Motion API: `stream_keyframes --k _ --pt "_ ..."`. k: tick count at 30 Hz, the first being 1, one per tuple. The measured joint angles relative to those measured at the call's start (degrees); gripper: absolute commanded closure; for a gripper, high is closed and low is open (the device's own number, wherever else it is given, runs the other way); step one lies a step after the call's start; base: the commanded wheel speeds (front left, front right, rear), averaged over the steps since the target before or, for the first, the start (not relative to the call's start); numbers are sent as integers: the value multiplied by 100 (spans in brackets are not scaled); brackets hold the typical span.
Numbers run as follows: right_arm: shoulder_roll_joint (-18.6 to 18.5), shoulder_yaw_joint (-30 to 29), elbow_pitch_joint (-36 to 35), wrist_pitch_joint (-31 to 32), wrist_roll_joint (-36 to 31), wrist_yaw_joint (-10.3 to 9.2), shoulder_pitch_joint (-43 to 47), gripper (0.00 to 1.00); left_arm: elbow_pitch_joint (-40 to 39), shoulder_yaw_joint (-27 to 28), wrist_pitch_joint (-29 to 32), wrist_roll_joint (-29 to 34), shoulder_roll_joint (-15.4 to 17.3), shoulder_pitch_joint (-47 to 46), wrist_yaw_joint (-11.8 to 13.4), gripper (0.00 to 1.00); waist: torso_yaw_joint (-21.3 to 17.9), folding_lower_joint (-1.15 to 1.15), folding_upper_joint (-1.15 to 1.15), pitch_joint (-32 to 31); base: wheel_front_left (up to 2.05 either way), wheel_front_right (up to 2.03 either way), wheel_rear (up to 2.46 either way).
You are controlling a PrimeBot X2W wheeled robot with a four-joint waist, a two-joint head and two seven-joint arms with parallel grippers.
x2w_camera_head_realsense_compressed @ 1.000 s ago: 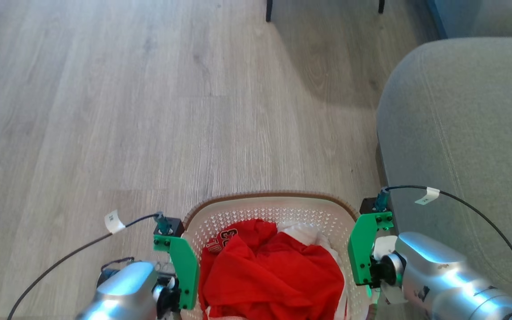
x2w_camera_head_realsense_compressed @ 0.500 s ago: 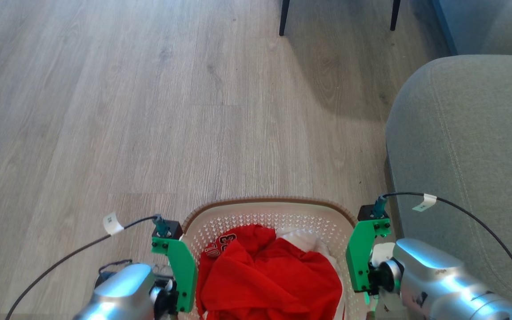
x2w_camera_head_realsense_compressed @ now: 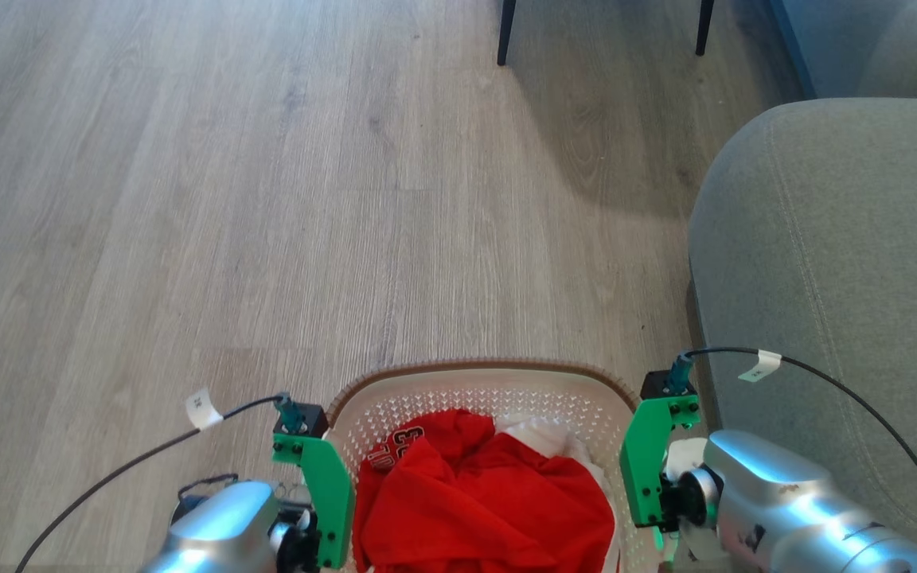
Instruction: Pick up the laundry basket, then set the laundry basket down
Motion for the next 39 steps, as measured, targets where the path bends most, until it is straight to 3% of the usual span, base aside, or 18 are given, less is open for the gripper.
stream_keyframes --k 39 --pt "2 154 20 16 154 0 -1 100 3 -3 43 -1 0 0 0 100 -67 0 0 -35 0 0 0"
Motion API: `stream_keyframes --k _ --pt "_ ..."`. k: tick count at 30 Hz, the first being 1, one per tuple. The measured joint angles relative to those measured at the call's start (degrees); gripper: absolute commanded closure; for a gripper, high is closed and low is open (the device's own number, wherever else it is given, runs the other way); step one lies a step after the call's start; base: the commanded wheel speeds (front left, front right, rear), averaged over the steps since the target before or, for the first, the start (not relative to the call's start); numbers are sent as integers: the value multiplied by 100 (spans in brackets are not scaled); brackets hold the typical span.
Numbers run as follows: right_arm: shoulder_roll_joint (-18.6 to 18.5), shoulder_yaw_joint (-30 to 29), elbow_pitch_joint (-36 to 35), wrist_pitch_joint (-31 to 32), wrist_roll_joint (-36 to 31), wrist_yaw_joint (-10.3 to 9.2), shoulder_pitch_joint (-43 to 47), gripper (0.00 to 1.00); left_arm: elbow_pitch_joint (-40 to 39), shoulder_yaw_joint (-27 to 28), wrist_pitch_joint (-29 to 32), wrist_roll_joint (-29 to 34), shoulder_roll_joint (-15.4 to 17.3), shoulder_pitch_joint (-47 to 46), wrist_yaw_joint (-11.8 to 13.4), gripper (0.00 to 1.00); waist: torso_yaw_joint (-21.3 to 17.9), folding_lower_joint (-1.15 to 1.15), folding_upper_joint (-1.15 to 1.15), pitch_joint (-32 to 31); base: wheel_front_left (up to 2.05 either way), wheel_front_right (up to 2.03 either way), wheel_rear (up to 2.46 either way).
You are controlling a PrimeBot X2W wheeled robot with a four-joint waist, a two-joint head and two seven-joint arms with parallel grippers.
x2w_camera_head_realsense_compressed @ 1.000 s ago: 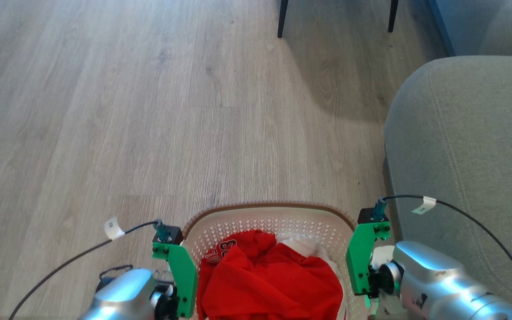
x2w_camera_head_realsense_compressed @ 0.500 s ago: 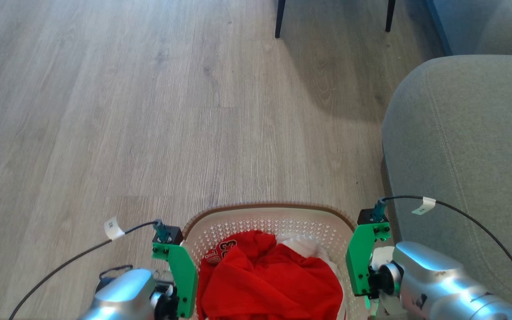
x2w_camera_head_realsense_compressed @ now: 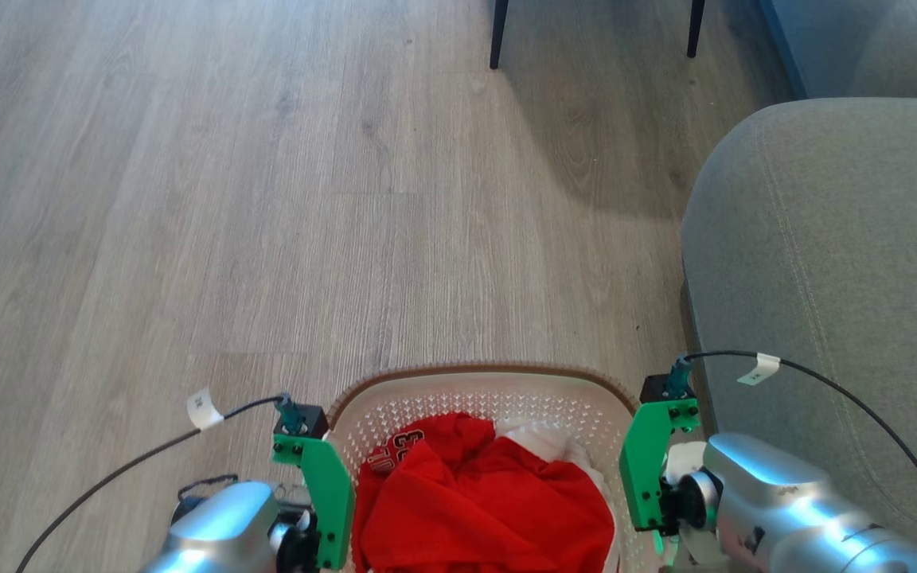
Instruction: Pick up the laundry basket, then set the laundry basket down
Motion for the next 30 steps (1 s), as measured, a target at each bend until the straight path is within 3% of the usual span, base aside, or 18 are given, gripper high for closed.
stream_keyframes --k 30 --pt "-1 38 3 -3 51 0 2 100 2 0 8 0 1 2 0 100 20 0 0 1 0 0 0"
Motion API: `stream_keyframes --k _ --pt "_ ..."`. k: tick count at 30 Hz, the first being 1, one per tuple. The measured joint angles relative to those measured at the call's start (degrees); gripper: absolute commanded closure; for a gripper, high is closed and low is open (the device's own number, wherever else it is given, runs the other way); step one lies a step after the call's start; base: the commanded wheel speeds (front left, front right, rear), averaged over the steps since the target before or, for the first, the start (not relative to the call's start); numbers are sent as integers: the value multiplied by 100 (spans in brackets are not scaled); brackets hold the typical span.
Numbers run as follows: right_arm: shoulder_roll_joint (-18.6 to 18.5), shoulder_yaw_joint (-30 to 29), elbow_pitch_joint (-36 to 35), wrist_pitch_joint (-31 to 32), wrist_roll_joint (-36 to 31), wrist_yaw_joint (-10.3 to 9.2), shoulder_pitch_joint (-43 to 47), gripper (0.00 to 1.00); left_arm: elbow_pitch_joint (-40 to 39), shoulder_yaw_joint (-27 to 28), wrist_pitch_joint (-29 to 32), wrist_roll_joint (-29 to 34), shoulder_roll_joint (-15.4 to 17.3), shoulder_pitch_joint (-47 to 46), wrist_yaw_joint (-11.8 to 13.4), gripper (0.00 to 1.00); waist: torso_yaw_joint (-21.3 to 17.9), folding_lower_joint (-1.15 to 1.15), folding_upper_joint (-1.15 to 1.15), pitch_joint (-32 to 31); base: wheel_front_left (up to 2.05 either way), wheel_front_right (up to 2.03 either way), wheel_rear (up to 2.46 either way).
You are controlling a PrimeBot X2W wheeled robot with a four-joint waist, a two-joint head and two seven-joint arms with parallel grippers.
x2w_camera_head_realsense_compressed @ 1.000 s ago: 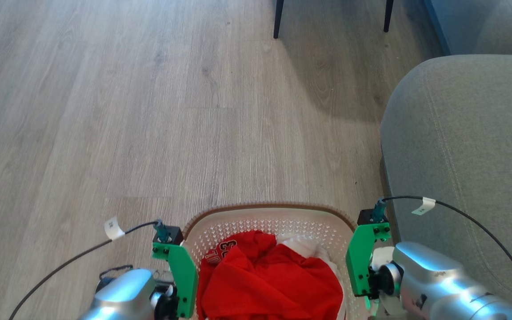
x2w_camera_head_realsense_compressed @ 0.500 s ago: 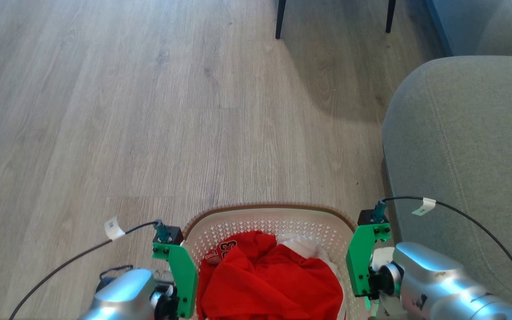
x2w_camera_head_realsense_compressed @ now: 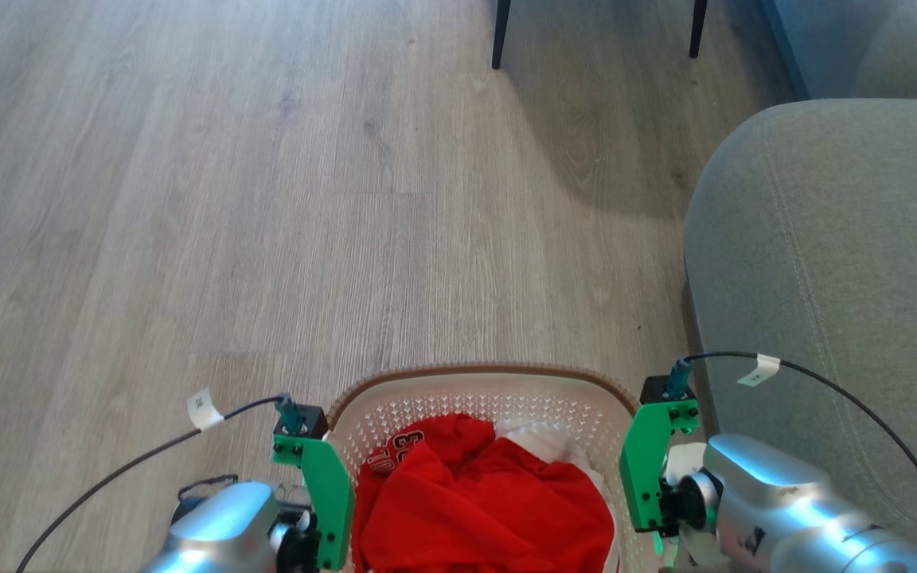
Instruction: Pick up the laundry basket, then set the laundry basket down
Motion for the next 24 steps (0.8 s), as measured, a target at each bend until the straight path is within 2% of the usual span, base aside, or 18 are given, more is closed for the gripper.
stream_keyframes --k 9,17,21,24 --pt "-10 9 -16 -18 7 0 3 100 1 0 -2 9 -1 0 0 100 -12 0 0 73 0 0 0" --pt "-99 21 -127 -185 7 0 -11 100 25 -1 -116 51 -37 -42 0 100 -19 0 0 445 0 0 0" --pt "-222 23 -255 -409 4 0 -88 100 90 -1 -224 80 -88 -232 0 100 -23 0 0 775 0 0 0" --pt "-310 19 -322 -824 -12 0 -282 100 115 2 -382 127 -129 -471 0 100 -27 0 0 1076 0 0 0"
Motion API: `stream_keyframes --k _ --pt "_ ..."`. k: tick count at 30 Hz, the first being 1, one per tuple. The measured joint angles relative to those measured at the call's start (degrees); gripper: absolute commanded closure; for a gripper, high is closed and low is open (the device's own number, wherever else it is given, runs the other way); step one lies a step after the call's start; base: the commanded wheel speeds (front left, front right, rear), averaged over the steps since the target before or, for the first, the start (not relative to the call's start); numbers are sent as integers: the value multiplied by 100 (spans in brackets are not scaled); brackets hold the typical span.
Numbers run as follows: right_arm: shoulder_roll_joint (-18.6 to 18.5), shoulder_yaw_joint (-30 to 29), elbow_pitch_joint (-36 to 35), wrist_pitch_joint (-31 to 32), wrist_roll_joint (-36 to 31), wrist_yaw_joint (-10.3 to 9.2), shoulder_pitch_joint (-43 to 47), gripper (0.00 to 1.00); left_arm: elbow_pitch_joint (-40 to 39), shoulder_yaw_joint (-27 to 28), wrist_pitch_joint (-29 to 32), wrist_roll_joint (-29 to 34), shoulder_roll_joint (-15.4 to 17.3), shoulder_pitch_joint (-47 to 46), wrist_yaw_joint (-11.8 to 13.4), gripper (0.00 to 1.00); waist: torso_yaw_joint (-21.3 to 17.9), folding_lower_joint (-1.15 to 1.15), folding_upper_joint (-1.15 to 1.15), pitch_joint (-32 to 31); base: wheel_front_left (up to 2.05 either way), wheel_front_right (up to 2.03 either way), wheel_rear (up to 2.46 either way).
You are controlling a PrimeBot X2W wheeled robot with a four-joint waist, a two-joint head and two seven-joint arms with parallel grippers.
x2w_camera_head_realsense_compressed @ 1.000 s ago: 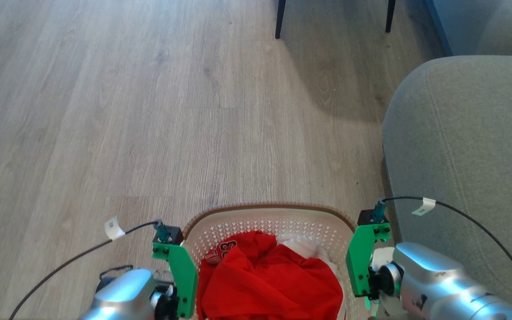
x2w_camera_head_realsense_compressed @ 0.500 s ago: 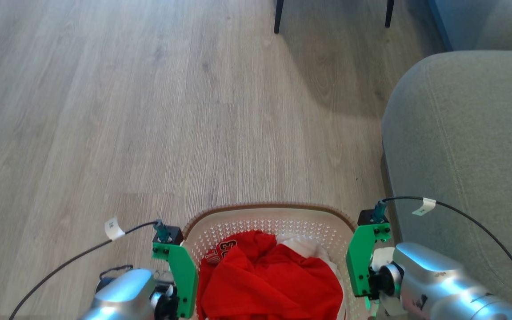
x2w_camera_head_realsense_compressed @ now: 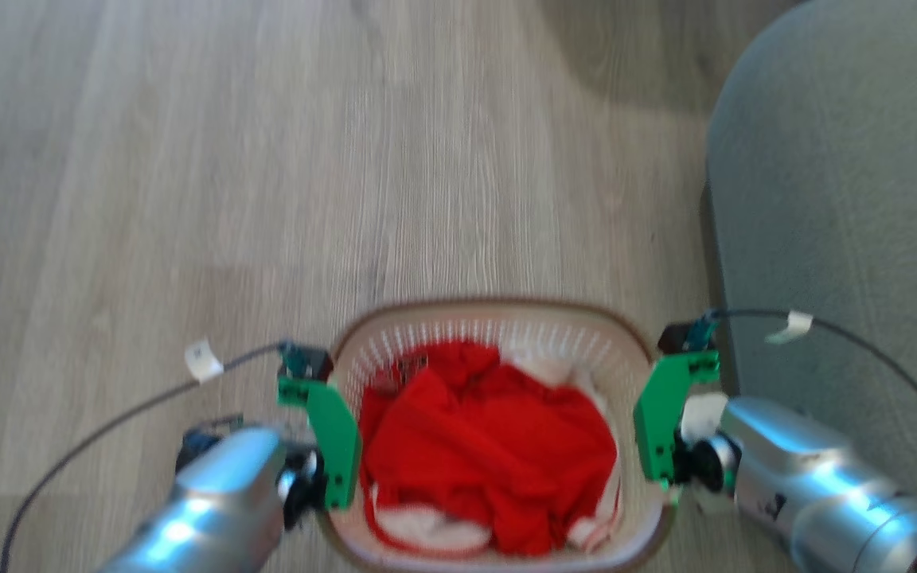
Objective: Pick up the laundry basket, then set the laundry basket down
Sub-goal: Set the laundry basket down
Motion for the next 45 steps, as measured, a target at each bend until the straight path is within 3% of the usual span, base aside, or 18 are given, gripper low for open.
stream_keyframes --k 6,16,26,45 --pt "-202 -32 -153 -455 0 0 -294 100 -54 1 -345 160 -25 -471 54 100 -6 1 0 709 0 0 0" --pt "-474 -97 -245 -1140 -2 0 -826 100 -531 15 -809 542 -8 -1051 481 100 -51 2 0 2026 0 0 0" --pt "-482 -96 -109 -1739 -66 0 -1203 100 -733 33 -1228 815 19 -1434 764 100 -85 1 0 3085 0 0 0" --pt "-458 -73 44 -2449 -294 0 -1738 100 -757 58 -1692 931 23 -1920 1009 100 -102 0 0 3956 0 0 0"
